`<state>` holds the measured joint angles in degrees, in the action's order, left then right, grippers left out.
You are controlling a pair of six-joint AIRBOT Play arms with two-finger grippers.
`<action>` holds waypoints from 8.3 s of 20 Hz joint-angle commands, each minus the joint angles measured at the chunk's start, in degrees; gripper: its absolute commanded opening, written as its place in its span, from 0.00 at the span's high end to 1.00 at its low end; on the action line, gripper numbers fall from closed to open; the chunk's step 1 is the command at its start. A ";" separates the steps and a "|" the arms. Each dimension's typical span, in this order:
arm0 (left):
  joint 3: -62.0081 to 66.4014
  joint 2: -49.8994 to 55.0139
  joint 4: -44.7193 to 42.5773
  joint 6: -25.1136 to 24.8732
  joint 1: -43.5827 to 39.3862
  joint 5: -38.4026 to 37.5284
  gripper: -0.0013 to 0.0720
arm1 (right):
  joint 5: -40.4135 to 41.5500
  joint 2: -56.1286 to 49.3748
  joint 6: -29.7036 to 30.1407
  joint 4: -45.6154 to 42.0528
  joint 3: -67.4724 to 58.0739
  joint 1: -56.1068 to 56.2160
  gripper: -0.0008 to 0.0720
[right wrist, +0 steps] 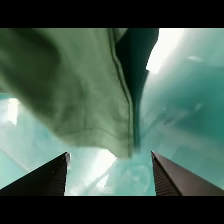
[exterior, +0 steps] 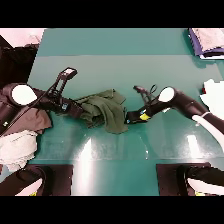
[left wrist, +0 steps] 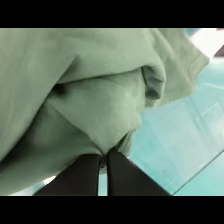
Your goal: Fold the shirts.
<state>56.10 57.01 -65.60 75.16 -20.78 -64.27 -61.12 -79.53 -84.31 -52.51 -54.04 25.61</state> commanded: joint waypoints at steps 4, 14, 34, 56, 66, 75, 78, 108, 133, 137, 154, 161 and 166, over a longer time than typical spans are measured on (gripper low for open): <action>0.26 -0.17 -0.87 0.07 0.00 -0.90 0.95 | 4.59 -4.24 0.59 1.88 1.29 4.52 0.46; 17.33 -0.17 -20.65 2.45 0.00 -16.15 0.95 | 3.41 18.08 -0.81 -3.63 1.16 -13.20 0.97; 59.60 -1.14 -23.96 2.08 0.00 -27.91 0.95 | -14.29 34.45 -1.99 -15.10 -39.65 -41.90 0.97; 16.61 17.55 -16.57 1.38 16.33 -0.81 0.88 | -16.68 -2.23 -4.13 -17.62 -27.32 -29.86 0.96; 11.52 17.75 8.26 -4.42 37.92 -7.15 0.29 | -18.53 3.82 -4.07 -17.55 -27.43 -38.07 0.29; -4.79 20.39 10.25 -3.63 39.63 5.92 0.29 | -18.60 7.08 -3.06 -17.57 -27.43 -35.47 0.30; -4.79 22.86 13.88 -6.01 38.97 8.07 0.29 | -18.60 7.08 -3.06 -17.59 -27.43 -33.40 0.30; 0.44 4.94 17.62 -11.10 35.28 -0.28 0.95 | -15.56 24.11 -2.58 -8.26 10.23 -31.69 0.18; 0.44 4.76 17.57 -11.17 35.28 -13.33 0.95 | -3.69 9.46 3.56 -1.66 -0.68 -33.48 0.21; 0.44 4.76 17.57 -11.15 35.28 -13.25 0.95 | -6.82 14.27 6.67 -1.64 9.55 -38.84 0.38; 0.44 4.76 17.59 -11.10 35.28 -13.31 0.95 | 2.64 5.62 11.30 1.79 12.85 -32.28 0.57; 1.97 4.70 16.94 -11.06 35.30 -14.58 0.95 | -1.33 9.07 11.32 0.07 12.83 -31.21 0.97; 18.60 2.47 16.33 -8.48 35.28 -16.22 0.95 | -8.79 25.86 6.73 0.46 4.87 -36.48 0.97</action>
<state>66.52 60.58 -49.06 64.93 14.48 -79.92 -66.35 -61.39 -74.48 -52.47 -44.71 -8.47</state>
